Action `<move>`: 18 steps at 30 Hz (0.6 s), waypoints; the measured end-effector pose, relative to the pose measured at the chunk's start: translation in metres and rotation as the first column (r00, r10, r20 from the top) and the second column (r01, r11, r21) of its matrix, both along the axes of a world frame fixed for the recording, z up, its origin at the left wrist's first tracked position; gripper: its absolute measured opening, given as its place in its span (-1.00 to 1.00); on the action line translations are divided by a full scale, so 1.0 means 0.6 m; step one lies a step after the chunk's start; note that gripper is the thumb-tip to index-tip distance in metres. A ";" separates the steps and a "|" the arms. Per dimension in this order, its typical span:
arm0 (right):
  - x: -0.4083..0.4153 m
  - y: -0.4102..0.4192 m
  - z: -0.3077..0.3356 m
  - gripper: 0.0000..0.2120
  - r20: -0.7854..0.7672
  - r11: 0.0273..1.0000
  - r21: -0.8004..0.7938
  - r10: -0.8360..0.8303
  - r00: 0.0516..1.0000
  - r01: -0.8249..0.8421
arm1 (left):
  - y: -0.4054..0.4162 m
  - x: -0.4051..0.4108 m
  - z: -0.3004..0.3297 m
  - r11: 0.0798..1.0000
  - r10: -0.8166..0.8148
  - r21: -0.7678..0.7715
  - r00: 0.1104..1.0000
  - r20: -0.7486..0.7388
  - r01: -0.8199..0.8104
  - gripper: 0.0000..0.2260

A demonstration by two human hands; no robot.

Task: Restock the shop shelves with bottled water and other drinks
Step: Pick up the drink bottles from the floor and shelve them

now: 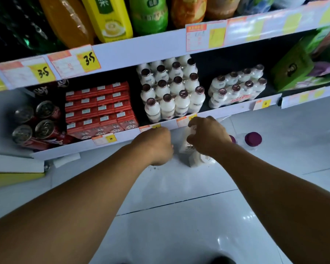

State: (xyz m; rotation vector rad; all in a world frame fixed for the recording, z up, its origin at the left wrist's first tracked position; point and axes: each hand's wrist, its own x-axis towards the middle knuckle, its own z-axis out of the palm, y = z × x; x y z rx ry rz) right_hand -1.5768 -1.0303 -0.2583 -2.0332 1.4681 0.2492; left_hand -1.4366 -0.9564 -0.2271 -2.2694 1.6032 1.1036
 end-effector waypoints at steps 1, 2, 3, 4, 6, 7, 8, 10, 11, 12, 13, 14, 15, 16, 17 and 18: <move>0.003 -0.006 0.026 -0.58 0.023 1.000 -0.003 0.006 1.000 -0.006 | -0.003 0.002 0.007 0.996 0.084 -0.038 0.994 -0.067 -0.086 -0.79; 0.005 -0.012 0.054 -0.60 0.043 1.000 -0.005 0.022 0.999 -0.022 | -0.007 0.002 0.016 0.980 0.170 -0.080 0.973 -0.157 -0.184 -0.75; 0.008 -0.018 0.086 -0.62 0.059 0.999 -0.005 0.047 0.997 -0.047 | -0.012 0.003 0.026 0.949 0.254 -0.123 0.933 -0.255 -0.292 -0.74; 0.012 -0.024 0.121 -0.63 0.079 0.997 -0.012 0.077 0.994 -0.076 | -0.018 0.003 0.041 0.903 0.319 -0.169 0.879 -0.355 -0.396 -0.76; 0.017 -0.030 0.194 -0.61 0.120 0.991 -0.046 0.134 0.984 -0.129 | -0.032 0.002 0.081 0.812 0.379 -0.200 0.756 -0.533 -0.548 -0.78; 0.018 -0.031 0.231 -0.59 0.142 0.986 -0.077 0.157 0.977 -0.147 | -0.040 0.003 0.104 0.779 0.380 -0.211 0.712 -0.591 -0.591 -0.71; 0.019 -0.031 0.267 -0.58 0.167 0.981 -0.111 0.174 0.970 -0.157 | -0.044 0.002 0.129 0.752 0.383 -0.222 0.685 -0.620 -0.621 -0.61; 0.018 -0.030 0.338 -0.58 0.235 0.974 -0.175 0.184 0.954 -0.145 | -0.047 0.001 0.180 0.708 0.408 -0.212 0.635 -0.656 -0.674 -0.44; 0.017 -0.029 0.373 -0.58 0.271 0.969 -0.212 0.185 0.945 -0.129 | -0.049 0.003 0.201 0.696 0.408 -0.195 0.605 -0.684 -0.691 -0.41; 0.014 -0.028 0.406 -0.58 0.306 0.962 -0.248 0.187 0.933 -0.112 | -0.048 0.003 0.228 0.678 0.402 -0.180 0.565 -0.720 -0.713 -0.42; 0.012 -0.026 0.437 -0.58 0.348 0.959 -0.272 0.179 0.920 -0.083 | -0.047 0.006 0.252 0.654 0.395 -0.170 0.524 -0.755 -0.737 -0.44; 0.009 -0.024 0.465 -0.59 0.405 0.958 -0.282 0.160 0.900 -0.043 | -0.045 0.007 0.278 0.645 0.373 -0.156 0.486 -0.790 -0.748 -0.43; 0.007 -0.022 0.491 -0.61 0.476 0.959 -0.285 0.131 0.870 0.011 | -0.043 0.008 0.301 0.664 0.342 -0.139 0.464 -0.818 -0.734 -0.38; 0.004 -0.023 0.512 -0.66 0.559 0.958 -0.277 0.093 0.824 0.080 | -0.042 0.008 0.321 0.705 0.304 -0.122 0.454 -0.838 -0.698 -0.30; 0.003 -0.023 0.531 -0.70 0.650 0.956 -0.249 0.044 0.759 0.158 | -0.040 0.009 0.341 0.750 0.260 -0.109 0.442 -0.859 -0.653 -0.22; 0.002 -0.023 0.548 -0.74 0.731 0.952 -0.204 -0.006 0.683 0.226 | -0.038 0.006 0.363 0.782 0.228 -0.101 0.434 -0.872 -0.615 -0.19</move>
